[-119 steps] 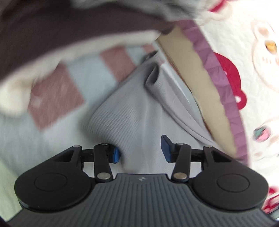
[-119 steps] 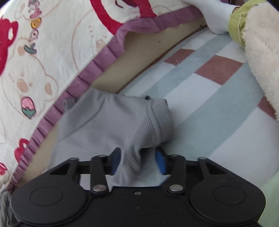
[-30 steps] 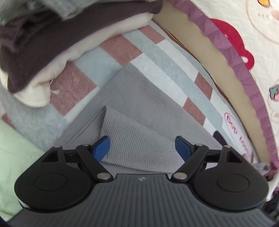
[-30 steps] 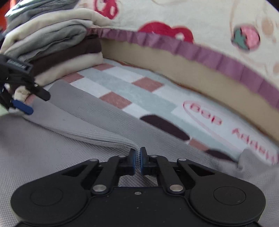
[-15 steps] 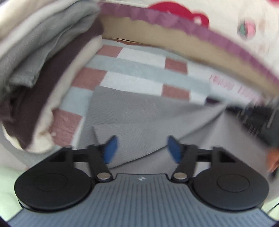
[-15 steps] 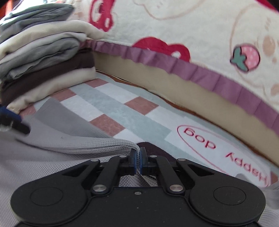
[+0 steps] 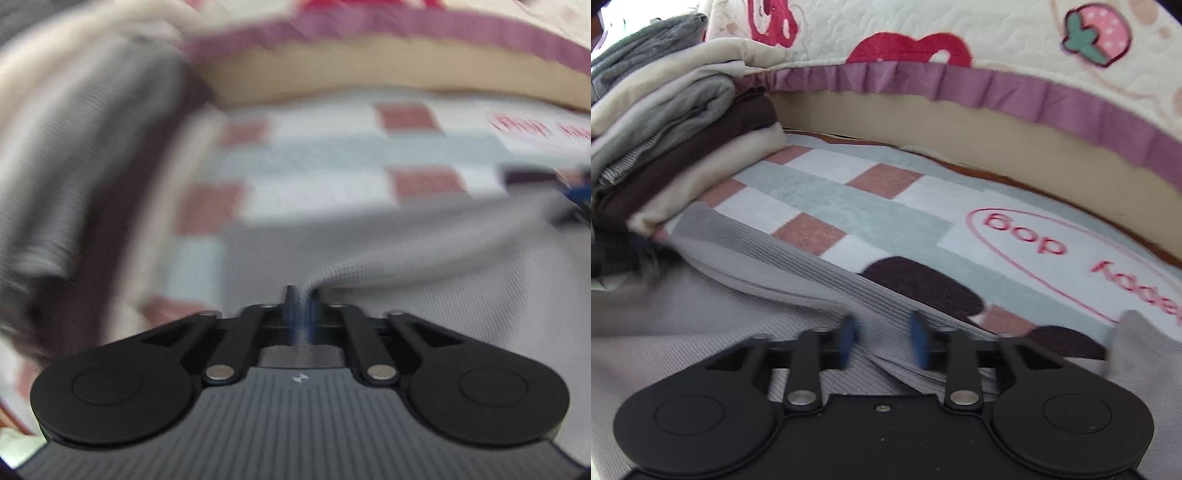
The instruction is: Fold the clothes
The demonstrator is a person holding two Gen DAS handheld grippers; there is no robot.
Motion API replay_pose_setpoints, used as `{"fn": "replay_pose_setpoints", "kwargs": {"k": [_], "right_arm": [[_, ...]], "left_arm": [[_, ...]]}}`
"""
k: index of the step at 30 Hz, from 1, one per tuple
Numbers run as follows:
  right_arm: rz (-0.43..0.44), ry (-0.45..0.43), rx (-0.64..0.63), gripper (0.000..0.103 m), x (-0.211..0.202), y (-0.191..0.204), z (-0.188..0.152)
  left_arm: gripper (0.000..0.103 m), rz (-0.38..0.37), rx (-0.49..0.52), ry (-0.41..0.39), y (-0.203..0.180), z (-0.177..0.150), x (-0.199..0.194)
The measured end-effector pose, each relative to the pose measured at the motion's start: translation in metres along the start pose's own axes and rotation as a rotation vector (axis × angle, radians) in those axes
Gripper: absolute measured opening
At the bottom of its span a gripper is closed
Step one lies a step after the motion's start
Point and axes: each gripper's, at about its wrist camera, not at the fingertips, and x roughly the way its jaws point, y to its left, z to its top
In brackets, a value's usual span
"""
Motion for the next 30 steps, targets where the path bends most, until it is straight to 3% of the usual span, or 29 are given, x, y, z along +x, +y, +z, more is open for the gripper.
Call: {"fn": "replay_pose_setpoints", "kwargs": {"k": [2,4,6,9,14,18,21,24,26,28,30], "right_arm": [[-0.007,-0.019,-0.022,0.045,-0.015,0.001,-0.004],[-0.021,-0.031,-0.045,0.051,-0.033,0.001,-0.01],[-0.043,-0.042,-0.063,0.054,-0.052,-0.001,-0.017],[-0.077,-0.013,-0.01,0.06,-0.076,-0.023,-0.029],[-0.172,0.037,0.103,0.06,-0.113,-0.071,-0.043],[-0.214,0.015,0.261,0.061,-0.142,-0.126,-0.037],[-0.24,0.04,0.38,0.062,-0.153,-0.175,-0.018],[-0.243,0.154,0.525,0.071,-0.149,-0.226,0.002],[-0.213,0.23,0.554,0.071,-0.139,-0.254,0.008],[-0.19,0.3,0.54,0.071,-0.126,-0.274,0.013],[-0.168,0.335,0.452,0.071,-0.115,-0.285,0.017]], "left_arm": [[0.003,-0.006,-0.079,-0.073,0.015,0.008,-0.012],[0.003,0.004,-0.087,-0.094,0.02,0.012,-0.011],[0.003,0.043,-0.055,-0.083,0.019,0.015,-0.001],[0.003,0.04,-0.057,-0.013,0.021,0.016,0.023],[0.023,0.096,-0.123,0.043,0.03,0.013,0.041],[0.043,0.234,-0.135,-0.03,0.036,0.015,0.025],[0.043,0.164,-0.176,-0.105,0.04,0.018,0.004],[0.044,-0.067,-0.246,-0.173,0.026,0.026,-0.028],[0.049,-0.23,-0.25,-0.179,0.003,0.034,-0.04],[0.051,-0.385,-0.231,-0.16,-0.027,0.044,-0.046],[0.054,-0.482,-0.209,-0.105,-0.065,0.054,-0.041]]}}
